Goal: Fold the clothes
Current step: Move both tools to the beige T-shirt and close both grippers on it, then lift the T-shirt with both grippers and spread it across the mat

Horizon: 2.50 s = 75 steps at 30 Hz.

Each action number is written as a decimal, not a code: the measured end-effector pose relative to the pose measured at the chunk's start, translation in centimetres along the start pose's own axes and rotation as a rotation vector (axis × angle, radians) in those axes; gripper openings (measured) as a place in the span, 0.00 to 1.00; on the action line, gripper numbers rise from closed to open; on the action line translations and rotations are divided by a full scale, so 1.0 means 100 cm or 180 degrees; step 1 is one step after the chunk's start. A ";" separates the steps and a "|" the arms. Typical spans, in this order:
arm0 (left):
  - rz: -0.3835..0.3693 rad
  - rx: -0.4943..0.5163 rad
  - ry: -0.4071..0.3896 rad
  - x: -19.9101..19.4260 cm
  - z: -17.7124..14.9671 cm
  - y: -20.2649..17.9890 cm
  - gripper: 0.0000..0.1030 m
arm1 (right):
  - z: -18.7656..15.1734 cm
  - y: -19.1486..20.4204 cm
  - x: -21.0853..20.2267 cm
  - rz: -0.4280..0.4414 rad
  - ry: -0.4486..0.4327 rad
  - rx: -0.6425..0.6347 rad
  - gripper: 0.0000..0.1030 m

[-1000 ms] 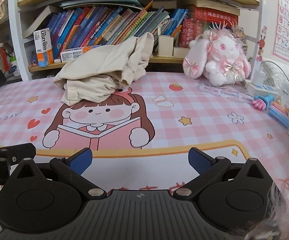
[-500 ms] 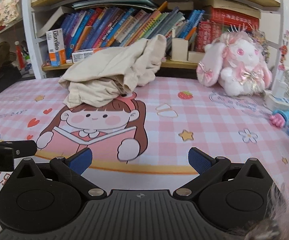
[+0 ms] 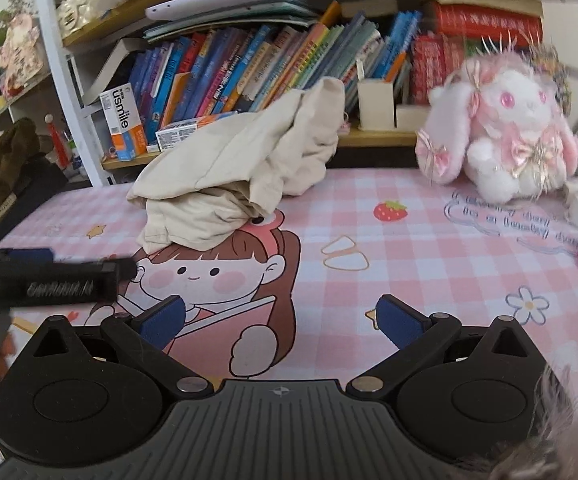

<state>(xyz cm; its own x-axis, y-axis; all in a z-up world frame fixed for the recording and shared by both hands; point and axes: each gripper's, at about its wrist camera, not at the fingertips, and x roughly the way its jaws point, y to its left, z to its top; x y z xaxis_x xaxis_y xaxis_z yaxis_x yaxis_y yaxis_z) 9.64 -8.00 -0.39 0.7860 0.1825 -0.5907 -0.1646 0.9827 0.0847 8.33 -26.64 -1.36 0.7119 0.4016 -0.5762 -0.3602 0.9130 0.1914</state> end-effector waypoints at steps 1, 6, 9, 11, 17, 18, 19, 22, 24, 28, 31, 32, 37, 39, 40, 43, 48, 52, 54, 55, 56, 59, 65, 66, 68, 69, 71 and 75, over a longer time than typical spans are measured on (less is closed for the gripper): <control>0.0004 0.0018 -0.0010 0.005 0.003 -0.002 1.00 | 0.000 -0.002 0.000 0.0007 0.0030 0.0015 0.98; 0.0094 0.0220 -0.0035 0.035 0.017 -0.021 1.00 | -0.002 -0.016 -0.004 -0.0047 0.0054 0.0085 0.88; 0.0152 0.0295 -0.0007 0.053 0.023 -0.031 1.00 | -0.004 -0.026 -0.006 -0.0044 0.0132 0.0149 0.81; 0.0171 0.0261 0.0059 0.065 0.026 -0.033 1.00 | -0.005 -0.032 -0.008 -0.0034 0.0175 0.0187 0.76; 0.0251 0.0075 0.0331 0.091 0.030 -0.031 0.71 | -0.006 -0.043 -0.015 0.0056 0.0228 0.0238 0.74; 0.0200 0.0017 0.0400 0.094 0.030 -0.028 0.43 | -0.006 -0.043 -0.016 0.0070 0.0230 0.0235 0.74; 0.0094 -0.0068 0.0460 0.094 0.030 -0.024 0.23 | -0.006 -0.043 -0.017 0.0084 0.0231 0.0231 0.74; -0.0042 -0.0145 0.0470 0.083 0.028 -0.018 0.06 | -0.006 -0.042 -0.019 0.0117 0.0235 0.0221 0.74; -0.0143 -0.0117 0.0447 0.071 0.025 -0.015 0.06 | -0.006 -0.039 -0.018 0.0138 0.0240 0.0215 0.74; -0.0294 -0.0072 0.0353 0.032 0.010 -0.007 0.05 | -0.006 -0.028 -0.014 0.0233 0.0258 0.0212 0.74; -0.0355 -0.0043 0.0354 0.002 -0.005 0.001 0.05 | -0.007 -0.016 -0.010 0.0348 0.0288 0.0215 0.74; -0.0374 -0.0019 0.0364 -0.008 -0.013 0.004 0.05 | -0.007 -0.011 -0.009 0.0384 0.0303 0.0209 0.74; -0.0444 0.0063 0.0416 -0.052 -0.048 0.021 0.05 | -0.009 0.013 -0.006 0.0501 0.0350 0.0155 0.74; -0.0512 0.0008 0.0450 -0.068 -0.061 0.031 0.05 | -0.008 0.023 -0.007 0.0517 0.0346 0.0115 0.74; -0.0553 -0.0022 0.0464 -0.077 -0.067 0.035 0.05 | -0.009 0.028 -0.008 0.0524 0.0345 0.0091 0.74; -0.0692 -0.0011 0.0501 -0.101 -0.082 0.045 0.05 | -0.011 0.044 -0.005 0.0539 0.0401 0.0001 0.74; -0.0830 0.0120 0.0512 -0.128 -0.099 0.059 0.05 | -0.015 0.077 -0.002 0.0612 0.0503 -0.0169 0.68; -0.0843 0.0014 0.0483 -0.136 -0.102 0.082 0.05 | -0.011 0.105 -0.005 0.0878 0.0534 -0.0336 0.15; -0.0817 -0.0028 0.0437 -0.141 -0.101 0.096 0.05 | 0.003 0.110 -0.011 0.1052 0.0466 -0.0241 0.10; -0.0800 -0.0049 0.0404 -0.143 -0.100 0.105 0.05 | 0.017 0.109 -0.019 0.1122 0.0298 -0.0121 0.09; -0.0783 -0.0070 0.0371 -0.145 -0.099 0.113 0.05 | 0.031 0.107 -0.028 0.1188 0.0114 0.0003 0.09; -0.0665 -0.0229 0.0222 -0.155 -0.088 0.142 0.05 | 0.078 0.092 -0.060 0.1054 -0.0521 0.0306 0.09; -0.0525 -0.0519 0.0000 -0.168 -0.072 0.196 0.07 | 0.109 0.022 -0.116 0.0170 -0.1327 0.0959 0.09; -0.0590 -0.0490 0.0050 -0.165 -0.072 0.199 0.11 | 0.100 0.011 -0.111 -0.0021 -0.1147 0.1021 0.09; -0.0732 -0.0397 0.0236 -0.158 -0.077 0.196 0.18 | 0.078 -0.013 -0.098 -0.0390 -0.0722 0.1151 0.09; -0.0786 -0.0312 0.0356 -0.153 -0.081 0.191 0.23 | 0.068 -0.025 -0.091 -0.0574 -0.0508 0.1214 0.09; -0.0799 -0.0218 0.0451 -0.149 -0.086 0.185 0.26 | 0.045 -0.041 -0.080 -0.0812 -0.0169 0.1298 0.09; -0.0800 -0.0196 0.0502 -0.143 -0.089 0.184 0.46 | 0.003 -0.046 -0.067 -0.0932 0.0174 0.1307 0.09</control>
<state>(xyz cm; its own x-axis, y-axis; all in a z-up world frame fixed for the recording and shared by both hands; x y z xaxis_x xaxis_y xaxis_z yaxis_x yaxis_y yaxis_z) -9.92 7.17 2.41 0.7052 -0.0779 -0.7048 -0.0162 0.9919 -0.1259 5.36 -33.55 1.83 0.7110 0.1302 -0.6911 0.1244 0.9439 0.3058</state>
